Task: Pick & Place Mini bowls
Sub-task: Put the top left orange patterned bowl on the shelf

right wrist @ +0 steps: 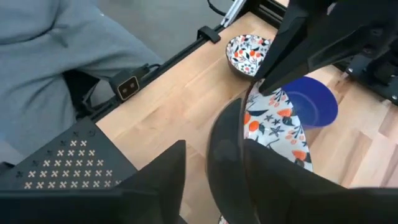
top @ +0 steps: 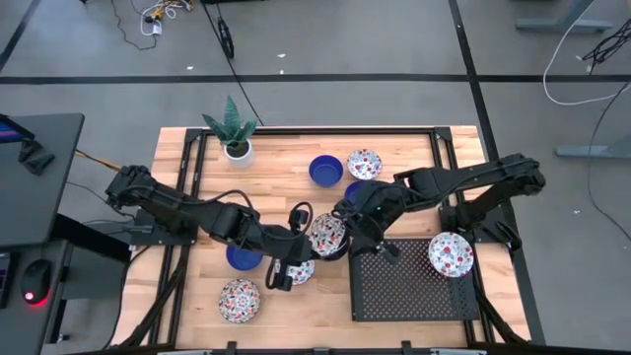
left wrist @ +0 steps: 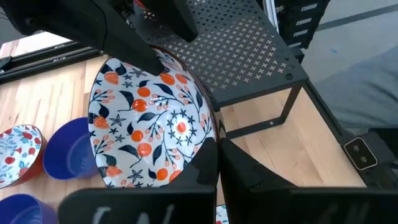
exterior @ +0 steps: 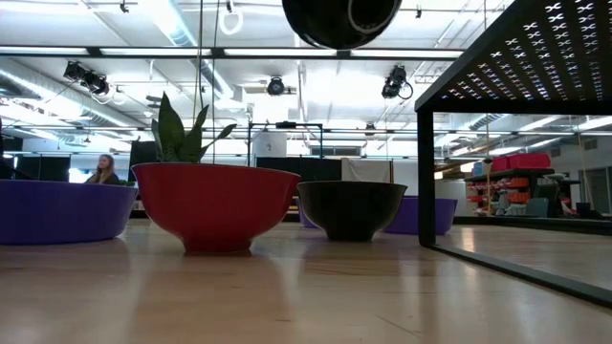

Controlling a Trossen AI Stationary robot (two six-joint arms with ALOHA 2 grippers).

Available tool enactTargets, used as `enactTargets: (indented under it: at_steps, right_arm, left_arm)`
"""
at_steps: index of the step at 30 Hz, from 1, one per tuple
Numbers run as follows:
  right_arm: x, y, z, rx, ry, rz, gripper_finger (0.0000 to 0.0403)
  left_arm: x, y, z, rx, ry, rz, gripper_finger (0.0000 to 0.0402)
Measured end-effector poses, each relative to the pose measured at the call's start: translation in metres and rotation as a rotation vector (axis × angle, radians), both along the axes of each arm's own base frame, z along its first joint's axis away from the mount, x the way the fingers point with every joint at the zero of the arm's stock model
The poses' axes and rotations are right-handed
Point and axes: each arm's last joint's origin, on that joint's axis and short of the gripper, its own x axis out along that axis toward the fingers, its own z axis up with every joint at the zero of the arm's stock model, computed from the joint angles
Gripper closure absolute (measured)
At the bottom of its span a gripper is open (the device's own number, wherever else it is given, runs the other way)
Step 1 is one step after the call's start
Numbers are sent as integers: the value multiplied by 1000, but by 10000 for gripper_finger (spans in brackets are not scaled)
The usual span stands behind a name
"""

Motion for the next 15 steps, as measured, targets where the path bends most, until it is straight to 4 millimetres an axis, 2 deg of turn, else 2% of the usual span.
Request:
enactTargets:
  at_steps: [10,12,15]
  right_arm:
    - [13,3,-13,-12,16,15,359]
    - [13,3,-13,-16,19,12,384]
    - [13,2,-15,-76,30,-82,392]
  left_arm:
    - [1,1,0,25,-12,13,397]
    - [1,1,1,33,-25,29,390]
    - [1,3,2,52,-34,54,364]
